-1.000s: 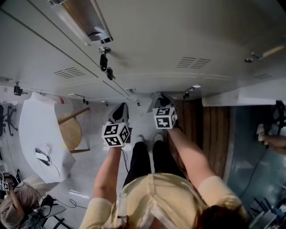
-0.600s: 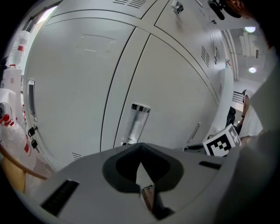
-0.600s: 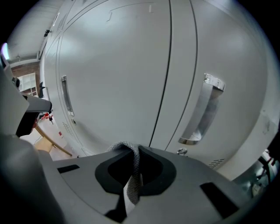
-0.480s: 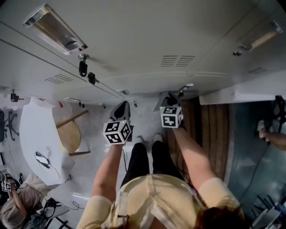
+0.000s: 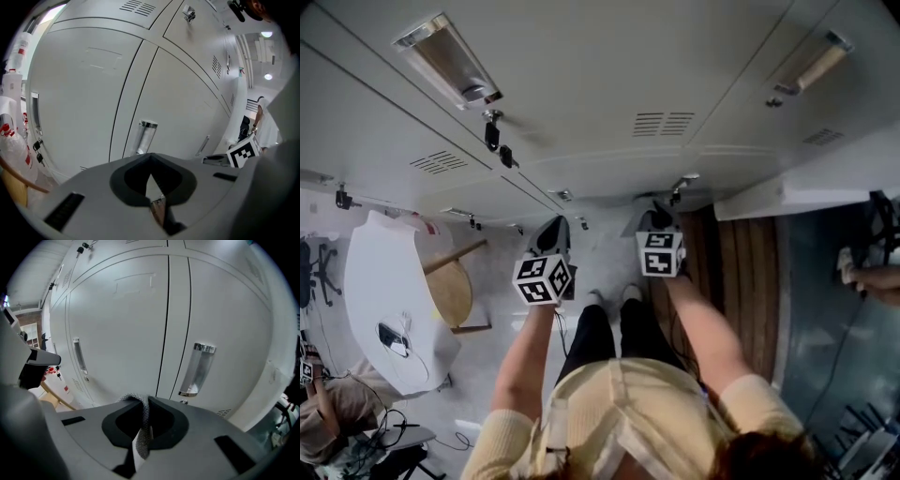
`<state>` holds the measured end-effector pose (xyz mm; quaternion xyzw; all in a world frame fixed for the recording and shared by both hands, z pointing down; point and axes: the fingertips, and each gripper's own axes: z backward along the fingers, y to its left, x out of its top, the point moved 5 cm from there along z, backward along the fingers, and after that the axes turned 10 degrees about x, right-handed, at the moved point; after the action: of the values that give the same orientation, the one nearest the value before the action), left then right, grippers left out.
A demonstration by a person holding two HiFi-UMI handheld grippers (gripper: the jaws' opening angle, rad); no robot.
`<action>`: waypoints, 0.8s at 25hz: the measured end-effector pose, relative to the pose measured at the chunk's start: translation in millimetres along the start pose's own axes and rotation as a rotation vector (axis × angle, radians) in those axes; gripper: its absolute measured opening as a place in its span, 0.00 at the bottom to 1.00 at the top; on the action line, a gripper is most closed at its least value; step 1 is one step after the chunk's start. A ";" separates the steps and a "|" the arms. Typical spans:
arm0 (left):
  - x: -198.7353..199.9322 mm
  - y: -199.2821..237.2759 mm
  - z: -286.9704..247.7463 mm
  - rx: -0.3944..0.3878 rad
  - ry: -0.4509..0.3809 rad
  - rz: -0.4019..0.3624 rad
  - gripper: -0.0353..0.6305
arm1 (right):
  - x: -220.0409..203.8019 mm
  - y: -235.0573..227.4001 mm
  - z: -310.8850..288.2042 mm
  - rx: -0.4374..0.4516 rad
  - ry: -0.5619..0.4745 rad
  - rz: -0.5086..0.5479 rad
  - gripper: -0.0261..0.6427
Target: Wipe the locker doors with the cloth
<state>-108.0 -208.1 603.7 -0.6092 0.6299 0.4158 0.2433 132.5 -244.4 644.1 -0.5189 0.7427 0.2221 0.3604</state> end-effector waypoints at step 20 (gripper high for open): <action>45.3 10.7 68.4 -0.006 -0.127 -0.003 0.03 | 60.5 37.7 94.3 0.050 -0.208 0.007 0.05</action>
<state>-138.3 -178.6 532.7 -0.5831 0.6111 0.4552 0.2818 113.9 -201.3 535.6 -0.4811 0.7085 0.2574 0.4476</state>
